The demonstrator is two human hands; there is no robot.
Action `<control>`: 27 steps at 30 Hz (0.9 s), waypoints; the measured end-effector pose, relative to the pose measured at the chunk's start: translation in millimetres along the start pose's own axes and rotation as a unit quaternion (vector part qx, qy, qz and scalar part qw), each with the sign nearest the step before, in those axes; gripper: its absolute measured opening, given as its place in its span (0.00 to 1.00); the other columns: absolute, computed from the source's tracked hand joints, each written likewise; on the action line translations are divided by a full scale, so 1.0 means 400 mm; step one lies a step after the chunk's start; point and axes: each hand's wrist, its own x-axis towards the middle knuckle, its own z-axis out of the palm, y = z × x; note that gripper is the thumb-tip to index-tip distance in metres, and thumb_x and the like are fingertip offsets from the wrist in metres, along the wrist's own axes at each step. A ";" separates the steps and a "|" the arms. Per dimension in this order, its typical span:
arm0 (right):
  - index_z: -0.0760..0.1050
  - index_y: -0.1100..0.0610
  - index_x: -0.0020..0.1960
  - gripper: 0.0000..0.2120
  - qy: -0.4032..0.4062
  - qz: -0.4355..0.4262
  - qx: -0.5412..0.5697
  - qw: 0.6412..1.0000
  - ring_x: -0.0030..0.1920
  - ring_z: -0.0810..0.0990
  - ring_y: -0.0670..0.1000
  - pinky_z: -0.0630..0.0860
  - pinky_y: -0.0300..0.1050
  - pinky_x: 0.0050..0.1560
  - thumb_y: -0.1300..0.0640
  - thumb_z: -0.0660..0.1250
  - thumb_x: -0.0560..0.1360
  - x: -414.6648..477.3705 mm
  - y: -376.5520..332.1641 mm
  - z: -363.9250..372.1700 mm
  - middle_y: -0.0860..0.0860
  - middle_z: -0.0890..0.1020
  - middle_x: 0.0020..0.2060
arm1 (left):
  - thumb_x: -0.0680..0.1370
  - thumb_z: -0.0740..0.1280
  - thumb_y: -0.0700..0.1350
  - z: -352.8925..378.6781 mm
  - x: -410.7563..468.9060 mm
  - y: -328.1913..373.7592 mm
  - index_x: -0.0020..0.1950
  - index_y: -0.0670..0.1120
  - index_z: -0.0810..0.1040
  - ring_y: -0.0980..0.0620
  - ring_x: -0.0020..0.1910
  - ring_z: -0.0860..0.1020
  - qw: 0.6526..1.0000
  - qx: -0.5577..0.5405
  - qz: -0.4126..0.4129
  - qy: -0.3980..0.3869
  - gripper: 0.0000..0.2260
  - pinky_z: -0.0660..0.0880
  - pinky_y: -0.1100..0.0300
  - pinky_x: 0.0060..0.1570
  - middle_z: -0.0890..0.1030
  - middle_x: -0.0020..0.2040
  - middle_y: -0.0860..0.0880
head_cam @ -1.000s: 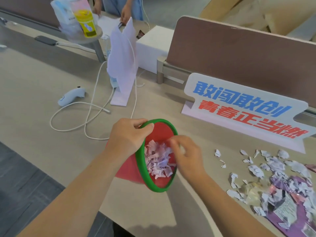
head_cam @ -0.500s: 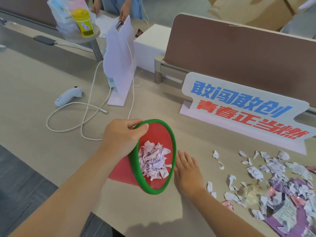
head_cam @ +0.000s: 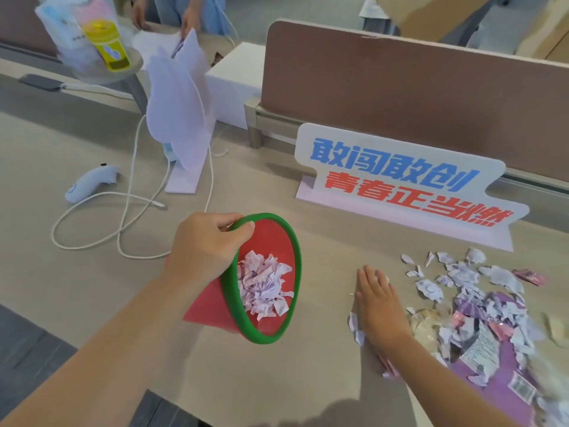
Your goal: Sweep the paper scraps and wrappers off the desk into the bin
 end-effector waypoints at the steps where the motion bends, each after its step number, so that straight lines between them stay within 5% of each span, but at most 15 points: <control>1: 0.62 0.61 0.71 0.28 0.005 -0.004 0.007 1.000 0.70 0.66 0.60 0.65 0.52 0.67 0.52 0.40 0.76 -0.025 0.001 0.001 0.57 0.67 0.71 | 0.74 0.71 0.50 0.005 0.000 0.009 0.39 0.58 0.85 0.67 0.33 0.79 1.000 -0.005 -0.002 -0.002 0.06 0.72 0.75 0.37 0.84 0.32 0.56; 3: 0.56 0.57 0.73 0.33 0.001 -0.010 0.036 0.999 0.74 0.59 0.57 0.56 0.51 0.71 0.47 0.34 0.73 -0.066 0.009 0.000 0.53 0.60 0.74 | 0.74 0.71 0.49 0.027 0.002 0.031 0.31 0.63 0.82 0.62 0.36 0.81 1.000 -0.003 0.009 -0.018 0.13 0.75 0.67 0.43 0.85 0.34 0.53; 7: 0.53 0.51 0.74 0.35 0.008 0.015 0.110 0.994 0.76 0.49 0.53 0.47 0.51 0.74 0.41 0.33 0.70 -0.122 0.025 -0.010 0.50 0.54 0.76 | 0.73 0.70 0.49 0.094 0.001 0.074 0.36 0.54 0.84 0.48 0.40 0.83 0.995 0.038 0.058 -0.078 0.07 0.77 0.57 0.47 0.86 0.39 0.43; 13: 0.49 0.47 0.75 0.38 0.100 0.188 0.194 0.958 0.75 0.38 0.55 0.32 0.50 0.72 0.32 0.49 0.70 -0.214 -0.020 0.000 0.55 0.47 0.76 | 0.73 0.71 0.49 0.139 0.010 0.123 0.42 0.55 0.85 0.57 0.38 0.82 0.981 0.079 0.112 -0.138 0.03 0.70 0.76 0.35 0.87 0.38 0.50; 18: 0.50 0.45 0.73 0.39 0.090 0.219 0.190 0.953 0.75 0.41 0.56 0.36 0.56 0.72 0.29 0.54 0.67 -0.152 -0.091 0.019 0.57 0.49 0.76 | 0.73 0.71 0.50 0.130 0.036 0.106 0.45 0.58 0.85 0.71 0.36 0.79 0.978 0.062 0.113 -0.163 0.04 0.68 0.79 0.33 0.82 0.31 0.66; 22: 0.64 0.49 0.65 0.31 0.119 0.234 0.159 0.952 0.70 0.58 0.61 0.49 0.56 0.72 0.34 0.52 0.68 -0.050 -0.131 0.014 0.59 0.66 0.67 | 0.73 0.71 0.50 0.118 0.054 0.088 0.50 0.55 0.86 0.71 0.38 0.80 0.980 0.041 0.107 -0.162 0.07 0.71 0.80 0.37 0.83 0.33 0.67; 25: 0.73 0.53 0.53 0.19 0.166 0.216 0.136 0.952 0.54 0.73 0.61 0.70 0.57 0.56 0.42 0.55 0.70 -0.003 -0.134 0.018 0.56 0.77 0.51 | 0.73 0.71 0.50 0.109 0.060 0.078 0.49 0.55 0.86 0.63 0.41 0.83 0.983 0.029 0.099 -0.150 0.07 0.78 0.67 0.47 0.86 0.37 0.59; 27: 0.76 0.56 0.44 0.13 0.205 0.157 0.128 0.958 0.40 0.77 0.60 0.74 0.51 0.41 0.50 0.56 0.72 0.012 -0.123 0.018 0.55 0.79 0.39 | 0.73 0.71 0.50 0.105 0.065 0.071 0.49 0.55 0.86 0.63 0.41 0.83 0.985 0.023 0.094 -0.140 0.07 0.77 0.67 0.47 0.86 0.38 0.59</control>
